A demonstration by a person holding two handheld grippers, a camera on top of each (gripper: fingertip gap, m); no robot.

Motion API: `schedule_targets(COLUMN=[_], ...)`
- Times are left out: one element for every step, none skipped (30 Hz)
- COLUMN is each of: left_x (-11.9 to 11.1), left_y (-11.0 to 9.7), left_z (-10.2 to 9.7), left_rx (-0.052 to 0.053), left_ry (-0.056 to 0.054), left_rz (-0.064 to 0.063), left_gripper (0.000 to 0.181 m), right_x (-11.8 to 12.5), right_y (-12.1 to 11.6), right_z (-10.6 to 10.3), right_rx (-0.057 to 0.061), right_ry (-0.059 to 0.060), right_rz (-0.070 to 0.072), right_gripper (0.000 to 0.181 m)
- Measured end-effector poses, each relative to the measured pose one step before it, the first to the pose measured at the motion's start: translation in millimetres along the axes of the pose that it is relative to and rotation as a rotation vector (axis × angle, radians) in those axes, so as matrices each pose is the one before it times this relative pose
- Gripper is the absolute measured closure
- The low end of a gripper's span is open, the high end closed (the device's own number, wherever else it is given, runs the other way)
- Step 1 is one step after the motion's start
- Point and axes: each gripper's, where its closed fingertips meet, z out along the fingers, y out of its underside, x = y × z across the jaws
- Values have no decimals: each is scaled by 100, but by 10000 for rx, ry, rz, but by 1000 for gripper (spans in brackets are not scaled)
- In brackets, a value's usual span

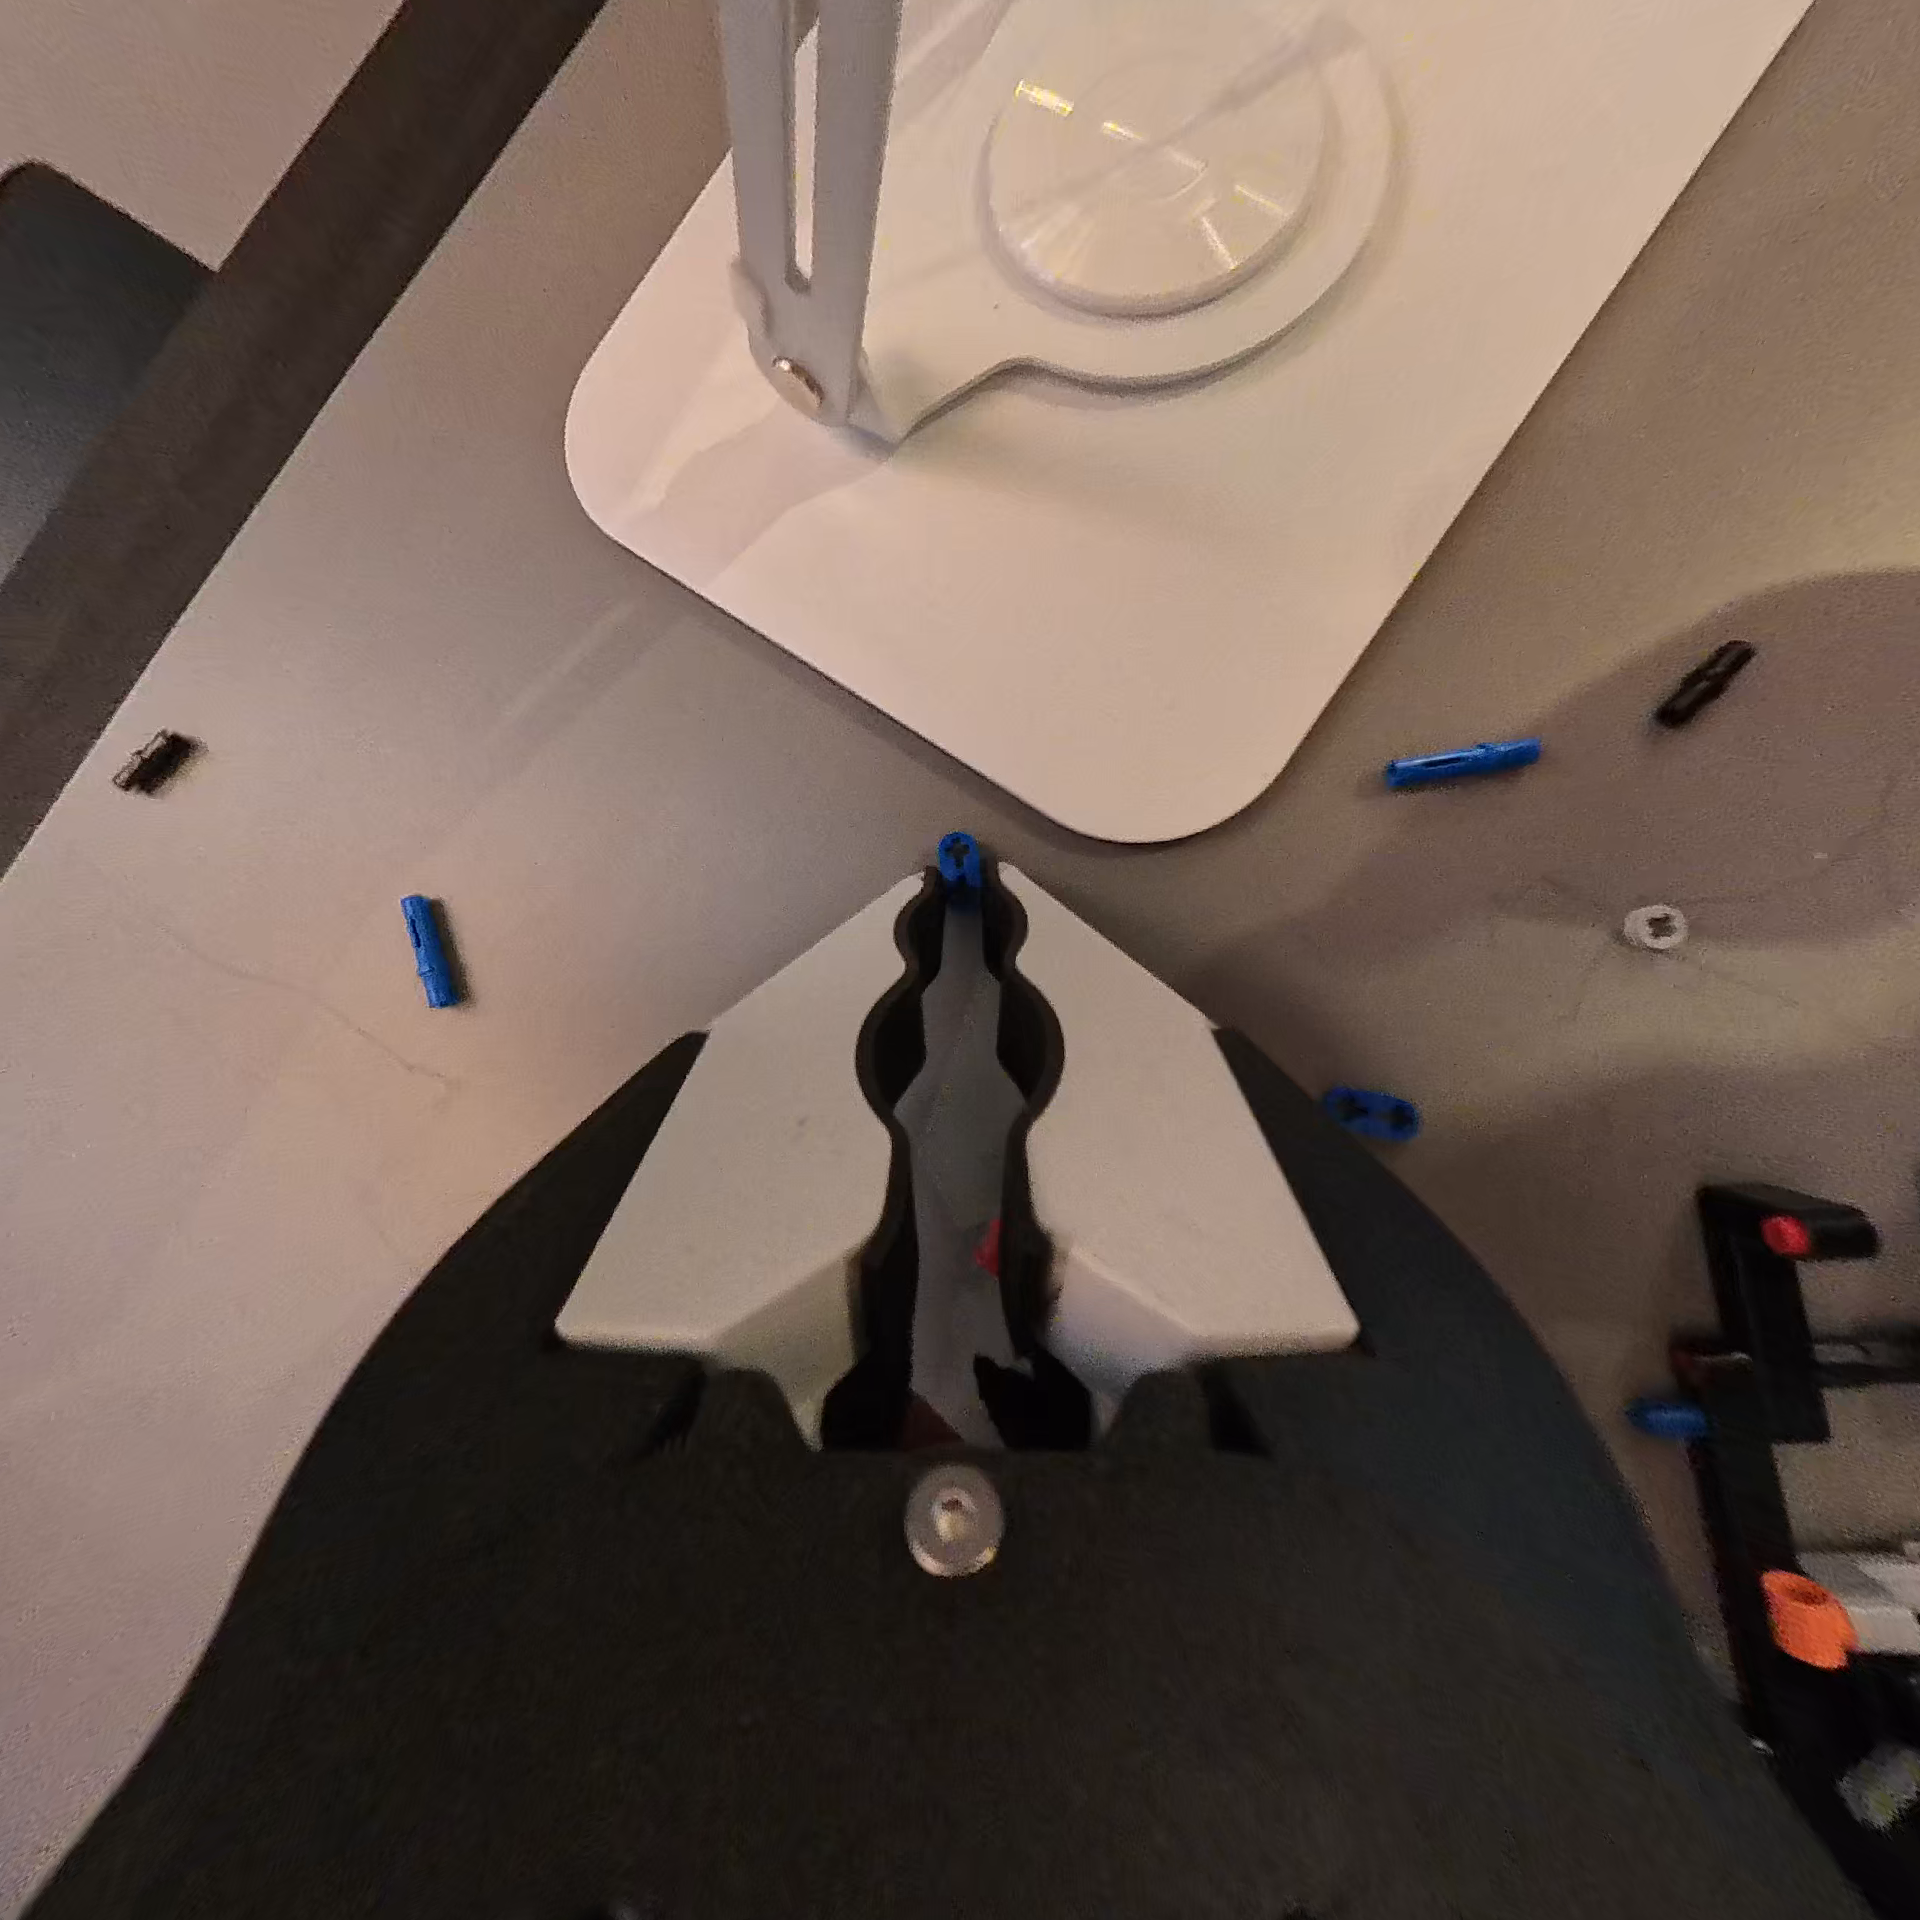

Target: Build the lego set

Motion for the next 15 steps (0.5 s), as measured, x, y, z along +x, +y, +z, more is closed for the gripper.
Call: schedule_targets(left_x=[94, 83, 457, 746, 723, 798, 914, 828, 1100, 1227, 877, 840, 816, 822, 871], left_y=[-139, -183, -403, -726, -681, -794, -1009, -776, -776, -951, -532, -64, -2, -189, -316], left_z=[-341, -450, -615, -786, -836, -915, -1024, -907, -846, -838, -621, -399, -309, -284, -242], left_rx=[213, 213, 347, 557, 526, 642, 818, 632, 637, 752, 441, 170, 182, 319, 382], left_ry=[34, 39, 290, 453, 442, 470, 542, 530, 675, 652, 381, 326, 276, 299, 401], left_rz=[-97, -187, -248, -378, -509, -426, -474, -656, -568, -435, -482, -329, -181, -253, -385], left_gripper=[176, 176, 176, 176, 176, 176, 176, 176, 176, 176, 176, 176, 176, 176, 176], right_x=[187, 270, 289, 301, 292, 300, 266, 157, 117, 114, 151, 52, 44, -5, -87], right_y=[-49, -57, -100, -163, -236, -308, -384, -503, -492, -432, -392, -455, -486, -429, -427], right_z=[2, 13, 15, 20, 30, 47, 76, 108, 138, 170, 155, 123, 94, 105, 116], right_rx=[39, 42, 53, 75, 89, 92, 110, 185, 200, 170, 134, 139, 101, 17, -20], right_ry=[73, 104, 103, 106, 113, 113, 94, 40, 9, 23, 90, 78, 118, 127, 92], right_rz=[36, 71, 70, 61, 50, 60, 70, 69, 120, 105, 34, -76, -147, -258, -288], right_gripper=[181, 181, 181, 181, 181, 181, 181, 181, 181, 181, 181, 181, 181, 181, 181])
